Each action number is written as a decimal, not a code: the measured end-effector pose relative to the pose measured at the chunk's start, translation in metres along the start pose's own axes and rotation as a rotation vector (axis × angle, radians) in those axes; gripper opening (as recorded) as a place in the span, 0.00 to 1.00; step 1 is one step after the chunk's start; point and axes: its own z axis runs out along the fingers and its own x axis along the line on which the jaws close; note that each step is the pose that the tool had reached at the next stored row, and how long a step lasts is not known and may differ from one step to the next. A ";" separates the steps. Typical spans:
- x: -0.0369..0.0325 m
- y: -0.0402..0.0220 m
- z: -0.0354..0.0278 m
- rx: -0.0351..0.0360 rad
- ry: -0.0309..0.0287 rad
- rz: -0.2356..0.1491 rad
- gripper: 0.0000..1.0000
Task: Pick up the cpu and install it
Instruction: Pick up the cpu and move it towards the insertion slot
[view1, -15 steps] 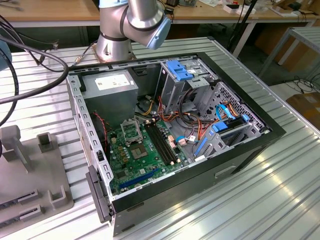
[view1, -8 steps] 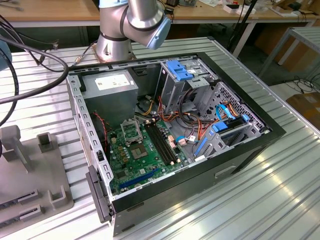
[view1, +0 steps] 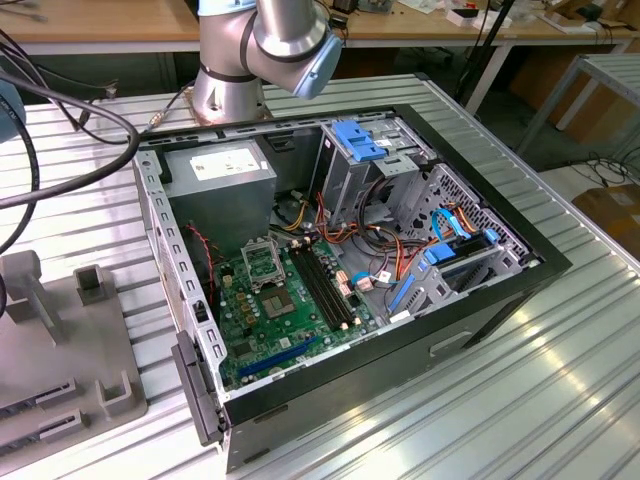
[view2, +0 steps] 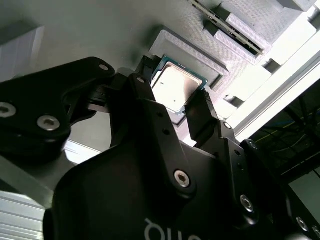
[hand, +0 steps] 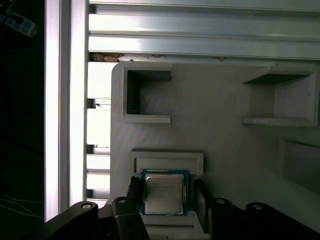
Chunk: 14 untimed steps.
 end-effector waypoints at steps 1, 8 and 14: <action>0.0002 0.0000 -0.0001 0.0000 0.0001 0.000 0.55; 0.0011 0.0001 0.0022 0.0000 -0.0063 0.000 0.55; 0.0036 0.0002 0.0023 0.0000 -0.0107 0.000 0.55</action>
